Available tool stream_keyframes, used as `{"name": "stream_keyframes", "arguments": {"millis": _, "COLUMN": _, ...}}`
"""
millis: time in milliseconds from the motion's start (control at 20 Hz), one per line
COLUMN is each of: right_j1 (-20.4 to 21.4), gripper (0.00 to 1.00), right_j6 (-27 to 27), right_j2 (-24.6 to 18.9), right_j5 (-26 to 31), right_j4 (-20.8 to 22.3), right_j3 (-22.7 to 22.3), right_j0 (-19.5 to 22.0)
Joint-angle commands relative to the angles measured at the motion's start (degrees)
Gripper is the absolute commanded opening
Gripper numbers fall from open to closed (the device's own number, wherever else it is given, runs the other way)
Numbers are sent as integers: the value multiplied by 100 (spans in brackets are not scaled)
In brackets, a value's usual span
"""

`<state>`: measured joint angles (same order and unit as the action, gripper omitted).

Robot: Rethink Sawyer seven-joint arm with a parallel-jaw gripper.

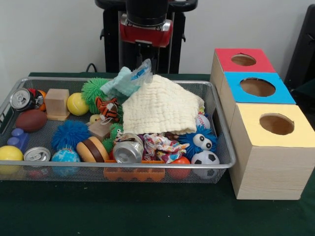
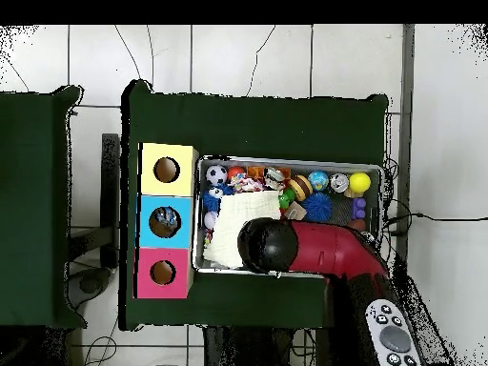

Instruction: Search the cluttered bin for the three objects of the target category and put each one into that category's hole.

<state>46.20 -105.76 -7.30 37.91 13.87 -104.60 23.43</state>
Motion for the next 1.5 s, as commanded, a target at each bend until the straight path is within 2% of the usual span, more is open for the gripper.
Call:
{"name": "stream_keyframes", "arguments": {"millis": 50, "right_j1": 66, "gripper": 0, "right_j6": -936, "right_j2": 179, "right_j5": 1077, "right_j4": -356, "right_j3": 462, "right_j0": -259}}
{"name": "stream_keyframes", "arguments": {"millis": 500, "right_j1": 32, "gripper": 0, "right_j6": -1646, "right_j2": 527, "right_j5": 1273, "right_j4": -714, "right_j3": 652, "right_j0": -918}}
{"name": "stream_keyframes", "arguments": {"millis": 1150, "right_j1": -275, "gripper": 0, "right_j6": -2774, "right_j2": 1269, "right_j5": 1417, "right_j4": -1404, "right_j3": 1092, "right_j0": -2160}}
{"name": "stream_keyframes", "arguments": {"millis": 1500, "right_j1": -393, "gripper": 0, "right_j6": -3065, "right_j2": 1449, "right_j5": 1374, "right_j4": -1634, "right_j3": 1179, "right_j0": -2499}}
